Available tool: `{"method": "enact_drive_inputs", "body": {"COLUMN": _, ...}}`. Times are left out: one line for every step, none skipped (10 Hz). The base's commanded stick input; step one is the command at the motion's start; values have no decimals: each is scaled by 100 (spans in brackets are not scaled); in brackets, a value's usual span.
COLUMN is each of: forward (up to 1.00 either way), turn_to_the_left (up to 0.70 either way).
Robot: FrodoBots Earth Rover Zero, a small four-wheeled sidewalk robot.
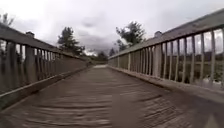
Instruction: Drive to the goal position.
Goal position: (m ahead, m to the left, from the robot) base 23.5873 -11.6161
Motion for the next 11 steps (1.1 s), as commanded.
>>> {"method": "enact_drive_inputs", "body": {"forward": 50, "turn_to_the_left": 18}}
{"method": "enact_drive_inputs", "body": {"forward": 50, "turn_to_the_left": 0}}
{"method": "enact_drive_inputs", "body": {"forward": 50, "turn_to_the_left": 0}}
{"method": "enact_drive_inputs", "body": {"forward": 50, "turn_to_the_left": 0}}
{"method": "enact_drive_inputs", "body": {"forward": 50, "turn_to_the_left": 0}}
{"method": "enact_drive_inputs", "body": {"forward": 50, "turn_to_the_left": 0}}
{"method": "enact_drive_inputs", "body": {"forward": 50, "turn_to_the_left": 0}}
{"method": "enact_drive_inputs", "body": {"forward": 50, "turn_to_the_left": 0}}
{"method": "enact_drive_inputs", "body": {"forward": 50, "turn_to_the_left": 0}}
{"method": "enact_drive_inputs", "body": {"forward": 50, "turn_to_the_left": 0}}
{"method": "enact_drive_inputs", "body": {"forward": 50, "turn_to_the_left": 0}}
